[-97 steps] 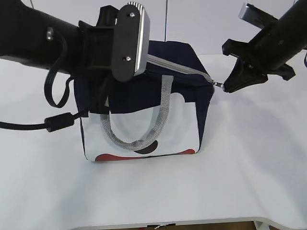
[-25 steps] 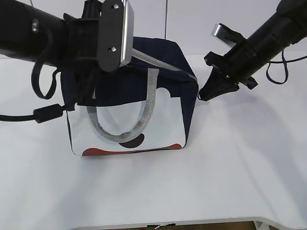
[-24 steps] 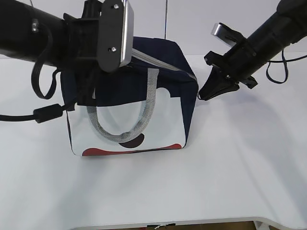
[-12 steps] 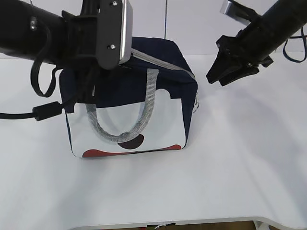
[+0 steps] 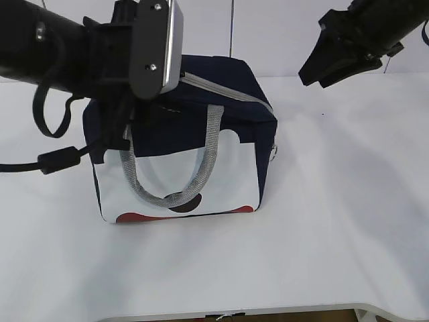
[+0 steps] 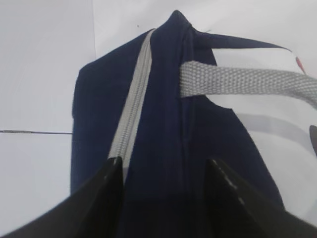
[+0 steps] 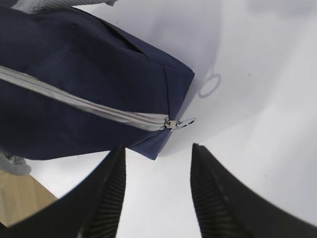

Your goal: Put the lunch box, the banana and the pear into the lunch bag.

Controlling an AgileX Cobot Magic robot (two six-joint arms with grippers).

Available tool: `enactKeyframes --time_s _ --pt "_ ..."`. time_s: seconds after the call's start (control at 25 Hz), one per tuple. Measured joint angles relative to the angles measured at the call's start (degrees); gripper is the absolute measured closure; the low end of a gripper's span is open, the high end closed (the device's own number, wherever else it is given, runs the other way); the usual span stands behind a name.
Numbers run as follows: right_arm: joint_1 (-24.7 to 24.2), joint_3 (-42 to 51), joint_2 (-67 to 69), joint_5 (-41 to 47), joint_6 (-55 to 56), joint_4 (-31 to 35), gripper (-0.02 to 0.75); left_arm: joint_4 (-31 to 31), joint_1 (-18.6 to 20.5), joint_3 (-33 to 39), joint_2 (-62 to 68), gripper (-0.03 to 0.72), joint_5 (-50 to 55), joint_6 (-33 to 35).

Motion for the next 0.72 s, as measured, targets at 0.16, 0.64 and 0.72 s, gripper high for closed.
enactKeyframes --time_s 0.16,0.64,0.72 --pt "0.0 0.0 -1.8 0.3 -0.1 -0.5 0.37 0.0 0.0 0.0 -3.0 0.302 1.7 0.0" --pt "0.0 0.0 -7.8 0.7 0.8 -2.8 0.37 0.5 2.1 0.0 -12.9 0.305 10.1 -1.5" --pt "0.1 0.0 -9.5 0.8 0.8 -3.1 0.37 0.8 3.3 0.0 -14.5 0.305 11.1 -1.9"
